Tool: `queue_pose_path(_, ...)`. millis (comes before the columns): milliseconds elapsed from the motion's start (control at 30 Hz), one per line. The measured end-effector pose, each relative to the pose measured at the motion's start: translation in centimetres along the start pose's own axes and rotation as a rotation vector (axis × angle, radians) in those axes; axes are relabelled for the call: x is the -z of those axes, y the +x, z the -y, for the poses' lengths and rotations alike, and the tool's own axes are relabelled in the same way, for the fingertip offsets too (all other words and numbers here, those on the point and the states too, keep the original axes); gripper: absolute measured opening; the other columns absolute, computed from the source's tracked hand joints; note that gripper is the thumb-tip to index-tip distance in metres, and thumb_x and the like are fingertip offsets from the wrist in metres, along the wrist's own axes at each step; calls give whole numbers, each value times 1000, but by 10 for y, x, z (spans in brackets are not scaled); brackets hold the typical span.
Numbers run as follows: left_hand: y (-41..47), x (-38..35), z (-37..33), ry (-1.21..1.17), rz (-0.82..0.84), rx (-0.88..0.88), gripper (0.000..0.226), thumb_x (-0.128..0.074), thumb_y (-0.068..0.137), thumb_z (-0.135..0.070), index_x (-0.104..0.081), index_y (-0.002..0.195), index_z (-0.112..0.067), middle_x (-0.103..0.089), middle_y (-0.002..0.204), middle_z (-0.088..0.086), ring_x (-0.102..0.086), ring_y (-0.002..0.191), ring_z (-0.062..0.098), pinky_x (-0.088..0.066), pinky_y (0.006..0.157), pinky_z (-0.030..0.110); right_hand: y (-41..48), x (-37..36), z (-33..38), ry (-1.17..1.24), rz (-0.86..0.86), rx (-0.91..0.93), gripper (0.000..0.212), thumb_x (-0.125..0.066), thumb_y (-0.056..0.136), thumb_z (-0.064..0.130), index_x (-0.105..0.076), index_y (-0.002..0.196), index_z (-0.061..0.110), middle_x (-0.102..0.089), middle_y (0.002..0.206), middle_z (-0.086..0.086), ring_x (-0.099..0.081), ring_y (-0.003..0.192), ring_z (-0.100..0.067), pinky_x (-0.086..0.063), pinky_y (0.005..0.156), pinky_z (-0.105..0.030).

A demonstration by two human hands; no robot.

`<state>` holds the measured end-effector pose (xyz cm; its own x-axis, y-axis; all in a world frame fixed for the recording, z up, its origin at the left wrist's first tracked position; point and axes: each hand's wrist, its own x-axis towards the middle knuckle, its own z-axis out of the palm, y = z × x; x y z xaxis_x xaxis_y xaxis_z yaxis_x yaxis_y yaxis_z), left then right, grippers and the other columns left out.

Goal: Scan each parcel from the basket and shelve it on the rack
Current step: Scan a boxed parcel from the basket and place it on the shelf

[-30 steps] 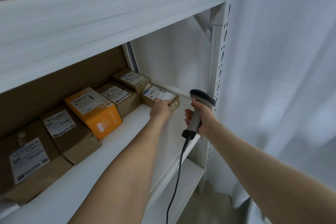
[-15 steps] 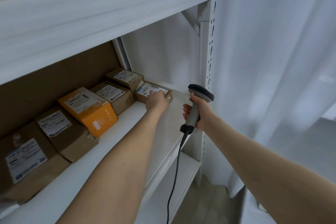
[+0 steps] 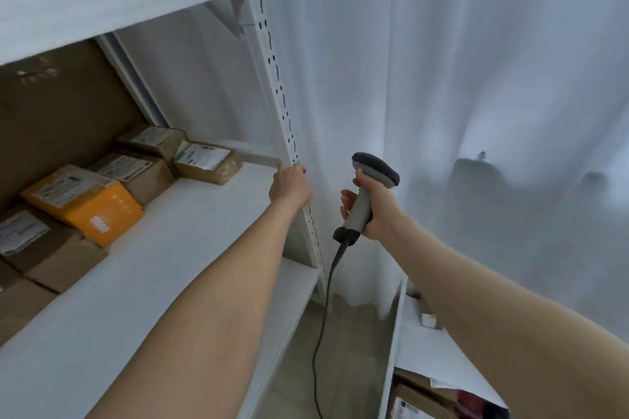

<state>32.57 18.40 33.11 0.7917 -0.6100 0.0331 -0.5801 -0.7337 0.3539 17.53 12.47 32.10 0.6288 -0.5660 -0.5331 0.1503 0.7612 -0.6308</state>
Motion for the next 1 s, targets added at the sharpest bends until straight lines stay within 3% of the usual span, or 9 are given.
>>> queue_pose_path(467, -158, -162, -170, -5, 378, -118, 48, -51, 92, -17, -43, 138, -15, -33, 140, 14, -49, 118, 32, -44, 101, 40, -83, 260, 11, 240, -284, -61, 21, -71, 87, 35, -64, 89, 15, -65, 68, -5, -64, 58, -17, -56, 60, -30)
queue_pose_path(600, -184, -214, -186, 9, 487, -134, 49, -56, 90, -20, -43, 138, -14, -34, 138, 13, -49, 118, 32, -42, 97, 39, -81, 315, -2, 322, -344, -99, 26, -73, 85, 38, -66, 87, 13, -66, 65, -3, -65, 55, -15, -58, 68, -31)
queue_pose_path(767, -197, -277, -190, 5, 585, -132, 50, -57, 89, -15, -44, 137, -12, -35, 138, 14, -47, 121, 31, -41, 100, 36, -66, 370, -20, 316, -474, -110, 28, -73, 85, 38, -65, 91, 12, -67, 65, -3, -65, 58, -15, -55, 58, -29)
queue_pose_path(1000, -214, -381, -176, 41, 760, -148, 54, -58, 91, -17, -40, 141, -15, -31, 145, 11, -46, 125, 29, -41, 103, 37, -33, 442, -63, 335, -600, -180, 32, -72, 85, 40, -66, 96, 11, -66, 73, -4, -65, 63, -15, -55, 61, -29)
